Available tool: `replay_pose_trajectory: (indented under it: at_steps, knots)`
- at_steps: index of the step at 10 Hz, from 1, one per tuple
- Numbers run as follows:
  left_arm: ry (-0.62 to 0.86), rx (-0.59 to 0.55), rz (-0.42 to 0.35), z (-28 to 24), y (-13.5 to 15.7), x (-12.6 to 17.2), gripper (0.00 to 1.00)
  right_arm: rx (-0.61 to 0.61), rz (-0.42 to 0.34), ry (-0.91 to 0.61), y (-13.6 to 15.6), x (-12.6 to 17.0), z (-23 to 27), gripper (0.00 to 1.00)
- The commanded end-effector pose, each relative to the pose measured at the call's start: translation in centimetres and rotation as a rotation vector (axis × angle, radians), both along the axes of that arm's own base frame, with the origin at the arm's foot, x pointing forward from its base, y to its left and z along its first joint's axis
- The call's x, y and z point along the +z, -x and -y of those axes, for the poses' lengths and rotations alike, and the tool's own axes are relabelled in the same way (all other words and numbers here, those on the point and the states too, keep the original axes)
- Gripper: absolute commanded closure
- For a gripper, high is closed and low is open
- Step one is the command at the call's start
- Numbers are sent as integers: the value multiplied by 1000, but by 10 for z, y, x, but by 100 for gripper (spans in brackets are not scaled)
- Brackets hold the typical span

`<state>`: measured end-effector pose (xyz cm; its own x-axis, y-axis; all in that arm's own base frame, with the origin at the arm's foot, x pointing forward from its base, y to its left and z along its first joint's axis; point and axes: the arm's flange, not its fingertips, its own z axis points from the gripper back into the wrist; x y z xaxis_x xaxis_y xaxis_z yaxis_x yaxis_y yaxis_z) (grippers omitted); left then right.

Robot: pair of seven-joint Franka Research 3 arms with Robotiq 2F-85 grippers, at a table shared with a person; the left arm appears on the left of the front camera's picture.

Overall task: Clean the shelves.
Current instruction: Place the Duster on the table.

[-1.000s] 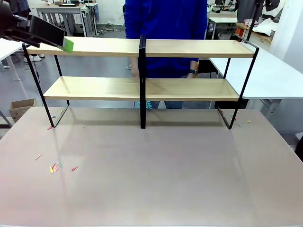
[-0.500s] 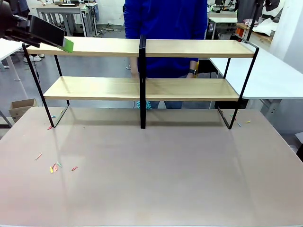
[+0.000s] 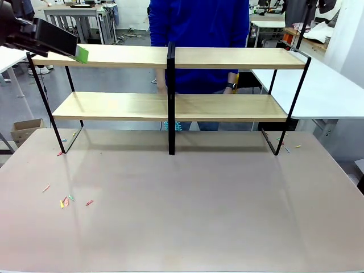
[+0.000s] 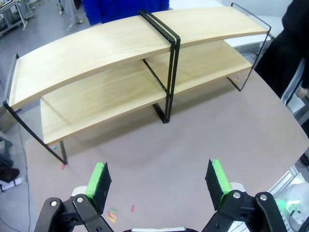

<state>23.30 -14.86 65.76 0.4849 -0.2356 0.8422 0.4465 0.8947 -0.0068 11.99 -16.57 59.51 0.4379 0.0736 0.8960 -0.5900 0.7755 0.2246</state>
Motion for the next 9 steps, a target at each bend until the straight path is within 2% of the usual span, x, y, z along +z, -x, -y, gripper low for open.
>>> replay_pose_trajectory:
  at_steps: [1,2,3,4,5,6,7,8,9]
  knots:
    - [0,0,0,0,0,0,0,190,11,301,-19,-5,-55,88]
    - [-43,-143,-192,0,-20,-28,0,406,-91,519,-54,-38,-111,88]
    - [67,-144,-299,-28,-40,-61,0,465,-196,623,-78,-74,-133,88]
    - [182,-189,-409,-63,-54,-94,0,503,-238,672,-93,-102,-143,88]
    - [327,-329,-528,-105,-66,-136,0,529,-298,726,-108,-133,-152,88]
    - [544,-514,-579,-134,-77,-178,0,555,-329,781,-121,-160,-162,88]
    - [710,-588,-582,-151,-86,-223,0,563,-364,872,-133,-186,-172,88]
    - [816,-609,-579,-154,-86,-256,0,615,-347,870,-141,-204,-180,88]
    - [903,-562,-582,-160,-83,-285,0,654,-358,875,-150,-221,-187,88]
